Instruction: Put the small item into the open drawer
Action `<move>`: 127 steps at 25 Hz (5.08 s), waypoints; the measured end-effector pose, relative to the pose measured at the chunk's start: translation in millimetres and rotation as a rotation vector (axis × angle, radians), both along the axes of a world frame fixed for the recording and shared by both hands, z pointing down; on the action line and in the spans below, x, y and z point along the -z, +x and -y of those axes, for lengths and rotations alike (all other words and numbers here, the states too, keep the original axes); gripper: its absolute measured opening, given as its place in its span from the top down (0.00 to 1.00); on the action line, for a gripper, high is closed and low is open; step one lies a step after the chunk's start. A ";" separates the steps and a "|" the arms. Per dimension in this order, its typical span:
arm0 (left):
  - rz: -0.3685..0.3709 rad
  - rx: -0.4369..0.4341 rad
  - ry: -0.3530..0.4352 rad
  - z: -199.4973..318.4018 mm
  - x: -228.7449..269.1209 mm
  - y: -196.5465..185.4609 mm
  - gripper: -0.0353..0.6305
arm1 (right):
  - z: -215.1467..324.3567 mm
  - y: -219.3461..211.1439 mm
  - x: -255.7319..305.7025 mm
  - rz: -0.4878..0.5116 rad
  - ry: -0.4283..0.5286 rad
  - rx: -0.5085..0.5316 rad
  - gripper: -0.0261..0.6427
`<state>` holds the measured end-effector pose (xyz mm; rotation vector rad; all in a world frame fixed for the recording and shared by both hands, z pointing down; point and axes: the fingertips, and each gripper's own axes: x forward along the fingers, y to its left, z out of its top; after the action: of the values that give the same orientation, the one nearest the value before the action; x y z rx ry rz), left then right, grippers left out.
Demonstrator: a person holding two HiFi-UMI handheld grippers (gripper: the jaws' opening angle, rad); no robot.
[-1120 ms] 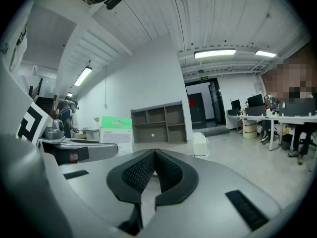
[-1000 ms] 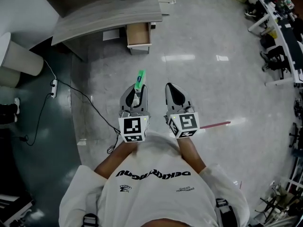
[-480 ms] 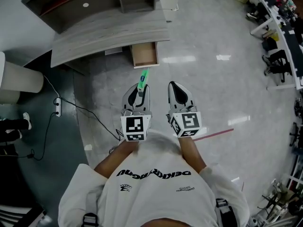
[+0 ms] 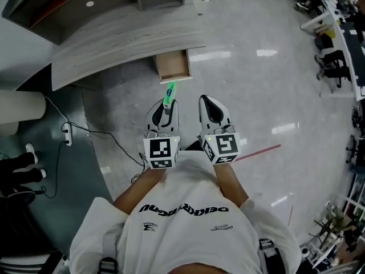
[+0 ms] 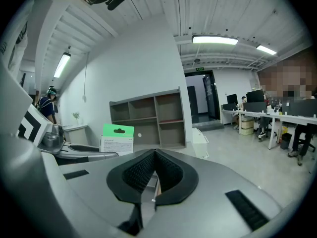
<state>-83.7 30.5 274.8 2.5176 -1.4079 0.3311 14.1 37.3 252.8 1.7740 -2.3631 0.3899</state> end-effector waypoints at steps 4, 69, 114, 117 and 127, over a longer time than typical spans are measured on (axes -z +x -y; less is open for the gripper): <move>0.010 -0.020 -0.048 4.9 -21.7 11.1 0.80 | 8.4 6.3 -18.6 0.002 -0.035 0.003 0.92; 0.107 0.250 -0.403 172.9 -363.2 65.7 0.80 | 117.8 61.4 -322.6 0.089 -0.392 0.144 0.92; 0.147 0.307 -0.593 233.3 -471.7 76.0 0.80 | 125.2 71.8 -353.5 0.098 -0.455 0.158 0.92; 0.151 0.309 -0.601 235.0 -474.3 77.6 0.80 | 125.8 74.1 -354.6 0.099 -0.460 0.157 0.92; 0.167 0.322 -0.622 232.3 -484.4 77.1 0.79 | 122.1 76.5 -359.9 0.093 -0.474 0.145 0.92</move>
<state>-6.6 -201.8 759.2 1.7711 -1.4533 0.7868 90.5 -84.8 612.8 1.3859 -2.1946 0.9361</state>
